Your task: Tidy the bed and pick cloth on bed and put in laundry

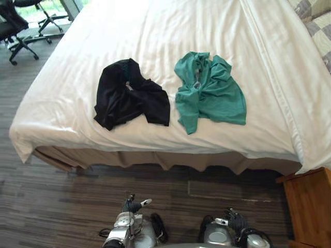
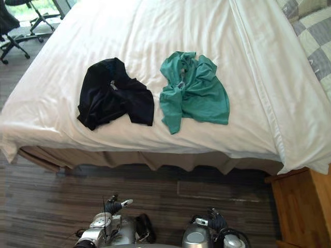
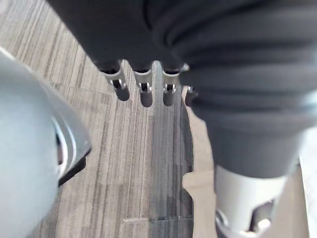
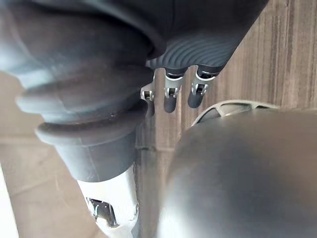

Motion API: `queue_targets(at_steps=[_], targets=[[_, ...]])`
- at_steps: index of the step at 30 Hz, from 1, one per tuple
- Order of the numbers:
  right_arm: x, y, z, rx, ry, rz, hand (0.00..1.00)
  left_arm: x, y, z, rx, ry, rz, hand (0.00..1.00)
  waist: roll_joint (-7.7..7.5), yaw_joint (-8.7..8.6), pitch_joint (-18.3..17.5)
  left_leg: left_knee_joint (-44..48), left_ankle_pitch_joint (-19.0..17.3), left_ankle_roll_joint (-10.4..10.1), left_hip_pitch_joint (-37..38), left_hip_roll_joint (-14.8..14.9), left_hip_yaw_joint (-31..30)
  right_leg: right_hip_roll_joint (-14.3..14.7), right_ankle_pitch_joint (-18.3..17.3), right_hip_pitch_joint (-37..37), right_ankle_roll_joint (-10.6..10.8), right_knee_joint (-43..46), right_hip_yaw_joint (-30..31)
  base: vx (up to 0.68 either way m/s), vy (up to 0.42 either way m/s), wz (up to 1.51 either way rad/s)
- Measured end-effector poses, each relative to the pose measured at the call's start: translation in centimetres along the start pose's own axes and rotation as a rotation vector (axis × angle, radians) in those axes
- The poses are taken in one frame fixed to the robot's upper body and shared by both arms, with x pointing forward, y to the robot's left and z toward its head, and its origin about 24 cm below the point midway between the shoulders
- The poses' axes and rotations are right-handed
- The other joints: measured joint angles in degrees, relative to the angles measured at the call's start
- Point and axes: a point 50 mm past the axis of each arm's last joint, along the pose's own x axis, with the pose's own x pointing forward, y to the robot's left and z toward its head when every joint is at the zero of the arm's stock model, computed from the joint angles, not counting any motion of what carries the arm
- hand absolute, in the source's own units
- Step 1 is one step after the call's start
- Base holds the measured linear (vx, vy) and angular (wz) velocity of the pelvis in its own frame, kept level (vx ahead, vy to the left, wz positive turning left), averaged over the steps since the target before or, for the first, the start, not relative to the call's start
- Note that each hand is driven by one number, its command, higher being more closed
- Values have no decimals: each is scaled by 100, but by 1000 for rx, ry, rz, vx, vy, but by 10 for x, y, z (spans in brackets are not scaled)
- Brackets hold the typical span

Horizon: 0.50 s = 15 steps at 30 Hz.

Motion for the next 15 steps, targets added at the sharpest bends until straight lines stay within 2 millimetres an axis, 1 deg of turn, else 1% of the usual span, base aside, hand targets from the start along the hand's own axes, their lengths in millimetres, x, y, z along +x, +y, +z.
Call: queue_targets(at_steps=[1, 2, 3, 5, 6, 7, 8, 9, 10, 11, 12, 13, 14, 15], targets=[[0, -1, 1, -4, -3, -4, 0, 0, -1, -1, -1, 1, -9, 0, 0, -9, 0, -195, 13, -21, 62, 89, -169, -39, 7, -2, 26, 14, 49, 70, 121, -21], [0, -1, 1, -19, -4, 0, 0, 0, -1, -1, -1, 0, -12, 0, -1, -5, 0, -425, 37, -57, 109, 260, -414, -81, 23, 0, 98, 17, 118, 86, 187, -16], [0, -3, 2, -46, -10, 12, 0, -1, -1, -4, 4, 6, -16, 0, 0, -7, 0, -567, 66, -102, 111, 506, -763, -183, 4, -27, 268, 116, 196, 123, 302, -21], [-1, -9, 3, -73, -21, 3, 0, -2, -5, -8, 23, 20, -31, 0, 10, 17, -14, -574, 70, -108, 138, 674, -986, -400, -42, -129, 548, 367, 385, 176, 429, -25], [-3, -14, 2, -83, -17, -9, 0, -3, -8, -10, 38, 24, -48, 0, 61, 17, -43, -590, 171, -268, 220, 647, -1011, -552, -4, -132, 768, 426, 482, 258, 666, -28], [-5, -19, 0, -97, -12, -19, 0, -4, -14, -13, 55, 35, -71, 0, 210, 30, -135, -664, 201, -704, 261, 586, -988, -599, 127, -127, 1012, 343, 596, 235, 620, -20], [-5, -18, -2, -92, -7, -21, 0, -4, -14, -14, 64, 41, -71, 0, 207, 26, -178, -632, -71, -1147, 355, 534, -884, -689, 202, -98, 1140, 291, 612, 264, 711, -14], [-4, 1, -11, -59, 10, 20, 0, -2, -8, -13, 75, 52, -44, 0, -151, 73, -229, -338, -252, -897, 258, 234, -714, -1008, 609, -48, 1009, 57, 591, 165, 525, -42], [-3, 8, -10, -52, -11, 49, 0, -2, 3, -15, 65, 59, 15, 0, -172, 270, -285, -297, -403, -729, 282, 235, -352, -1017, 1335, -84, 317, -319, 122, 130, 485, -59], [-2, 11, -8, -56, -17, 67, 0, -3, 9, -16, 60, 61, 41, 0, -146, 330, -271, -358, -416, -699, 367, 250, -221, -991, 1459, -89, 117, -332, -104, 96, 415, -78], [-1, 15, -7, -52, -21, 83, 0, -3, 16, -19, 38, 73, 74, 0, -187, 379, -272, -458, -404, -660, 492, 222, -94, -949, 1443, -92, 79, -227, -345, 100, 313, -76], [1, 26, -5, -4, -36, 101, 0, -8, 33, -33, -9, 117, 152, 0, -221, 380, -334, -756, -331, -587, 748, 167, 44, -540, 1165, -16, 291, -172, -605, 81, 263, -57], [0, 29, -6, 32, -34, 97, 0, -10, 38, -37, -31, 133, 177, 0, -214, 326, -337, -876, -292, -554, 750, 169, 25, -266, 921, 46, 430, -183, -502, 43, 189, -16], [0, 30, -9, 98, -25, 74, 0, -11, 43, -40, -64, 155, 211, 0, -215, 225, -340, -1055, -199, -479, 726, 43, -95, 139, 463, 95, 468, -261, -200, 1, 102, 39]])
